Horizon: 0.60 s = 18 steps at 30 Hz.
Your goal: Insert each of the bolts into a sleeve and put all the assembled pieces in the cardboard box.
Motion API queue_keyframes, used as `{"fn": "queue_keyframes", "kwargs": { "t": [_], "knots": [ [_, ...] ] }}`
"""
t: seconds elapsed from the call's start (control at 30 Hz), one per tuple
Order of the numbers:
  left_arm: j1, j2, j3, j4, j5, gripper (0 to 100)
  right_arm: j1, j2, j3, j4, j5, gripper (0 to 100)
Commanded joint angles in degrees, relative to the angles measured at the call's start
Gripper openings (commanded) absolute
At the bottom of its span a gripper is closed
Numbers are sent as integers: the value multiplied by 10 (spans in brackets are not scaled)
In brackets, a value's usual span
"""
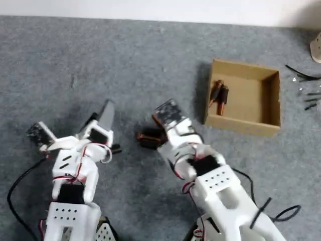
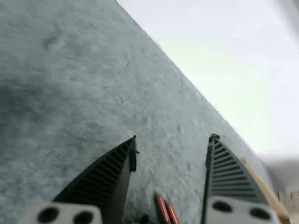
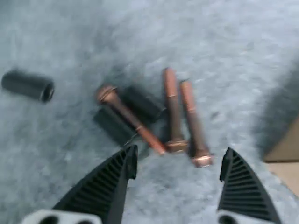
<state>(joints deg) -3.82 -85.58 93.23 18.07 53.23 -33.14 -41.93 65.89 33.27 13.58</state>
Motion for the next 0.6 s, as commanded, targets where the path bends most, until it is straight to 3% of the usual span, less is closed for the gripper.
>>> {"fn": "queue_keyframes", "kwargs": {
  "t": [0.0,0.27,0.57],
  "knots": [
    [-22,0,-35,2,19,234,-27,65,-37,-28,22,249],
    [-24,0,-38,2,19,234,-29,241,-188,-33,25,249],
    [-22,0,-39,3,19,234,-29,334,-217,-36,62,249]
  ]
}}
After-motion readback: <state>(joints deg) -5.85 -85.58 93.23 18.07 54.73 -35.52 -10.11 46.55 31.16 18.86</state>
